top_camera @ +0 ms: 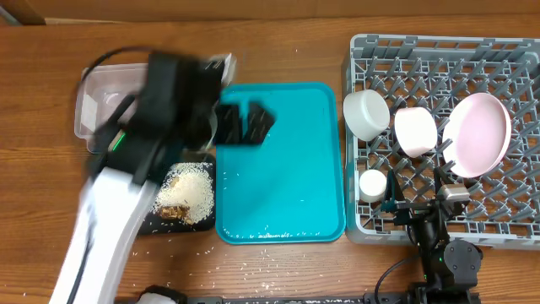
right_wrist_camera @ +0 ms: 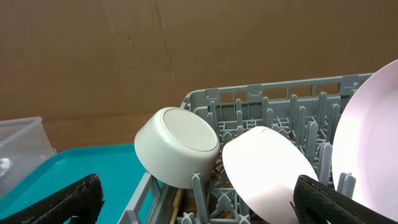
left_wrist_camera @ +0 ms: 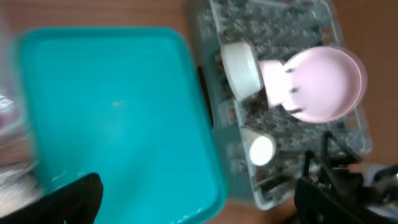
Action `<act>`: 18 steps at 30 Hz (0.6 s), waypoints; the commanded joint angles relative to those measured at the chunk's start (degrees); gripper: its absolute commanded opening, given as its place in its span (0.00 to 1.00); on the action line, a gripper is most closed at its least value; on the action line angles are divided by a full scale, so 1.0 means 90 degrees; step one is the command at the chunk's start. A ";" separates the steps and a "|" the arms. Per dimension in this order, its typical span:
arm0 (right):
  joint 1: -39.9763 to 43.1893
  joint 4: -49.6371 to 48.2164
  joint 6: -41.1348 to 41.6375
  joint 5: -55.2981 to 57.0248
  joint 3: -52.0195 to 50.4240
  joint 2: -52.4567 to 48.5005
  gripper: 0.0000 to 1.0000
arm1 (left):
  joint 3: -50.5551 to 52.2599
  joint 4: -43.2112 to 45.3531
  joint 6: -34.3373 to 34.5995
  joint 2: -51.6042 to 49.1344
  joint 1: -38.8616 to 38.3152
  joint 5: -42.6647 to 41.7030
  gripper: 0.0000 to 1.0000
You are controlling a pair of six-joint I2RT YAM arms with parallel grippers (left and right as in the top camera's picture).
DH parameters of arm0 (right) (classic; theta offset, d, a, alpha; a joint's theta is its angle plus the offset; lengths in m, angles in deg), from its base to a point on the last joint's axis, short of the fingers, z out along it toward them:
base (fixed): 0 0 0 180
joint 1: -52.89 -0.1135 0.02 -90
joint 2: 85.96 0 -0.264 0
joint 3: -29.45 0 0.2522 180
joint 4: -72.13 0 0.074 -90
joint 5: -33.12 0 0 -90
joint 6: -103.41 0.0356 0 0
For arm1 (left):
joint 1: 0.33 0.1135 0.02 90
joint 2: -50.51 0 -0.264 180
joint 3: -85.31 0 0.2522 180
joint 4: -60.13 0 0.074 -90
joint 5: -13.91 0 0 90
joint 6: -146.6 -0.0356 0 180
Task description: Sort waste into correct bins and load items into the dishwasher
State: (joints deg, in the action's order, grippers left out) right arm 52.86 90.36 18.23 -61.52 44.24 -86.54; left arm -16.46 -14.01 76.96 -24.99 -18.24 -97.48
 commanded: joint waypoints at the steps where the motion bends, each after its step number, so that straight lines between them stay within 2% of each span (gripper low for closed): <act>1: 0.0012 -0.0022 -0.0019 0.0010 -0.0066 0.0046 1.00 | -0.0002 -0.1226 -0.0092 0.1717 -0.0097 0.2599 1.00; 3: 0.0012 -0.0022 -0.0019 0.0010 -0.0066 0.0046 1.00 | -0.0002 -0.1681 -0.0095 0.2603 -0.0097 0.2754 1.00; 7: 0.0012 -0.0022 -0.0019 0.0010 -0.0066 0.0046 1.00 | -0.0002 -0.1814 -0.0100 0.3742 -0.0097 0.2348 1.00; 14: 0.0012 -0.0022 -0.0019 0.0010 -0.0066 0.0046 1.00 | 0.0328 -0.2421 -0.0364 0.4741 -0.0095 0.3147 1.00; 16: 0.0012 -0.0022 -0.0019 0.0010 -0.0066 0.0046 1.00 | 0.0772 -0.2227 -0.0362 0.4770 -0.0095 0.3422 1.00; 18: 0.0012 -0.0022 -0.0019 0.0010 -0.0066 0.0046 1.00 | 0.1406 -0.1600 -0.0410 0.4813 -0.0102 0.3563 1.00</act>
State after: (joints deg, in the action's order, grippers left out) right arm 52.86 90.45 18.25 -61.50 44.24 -86.54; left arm -11.13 -33.05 74.99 18.13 -19.10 -70.14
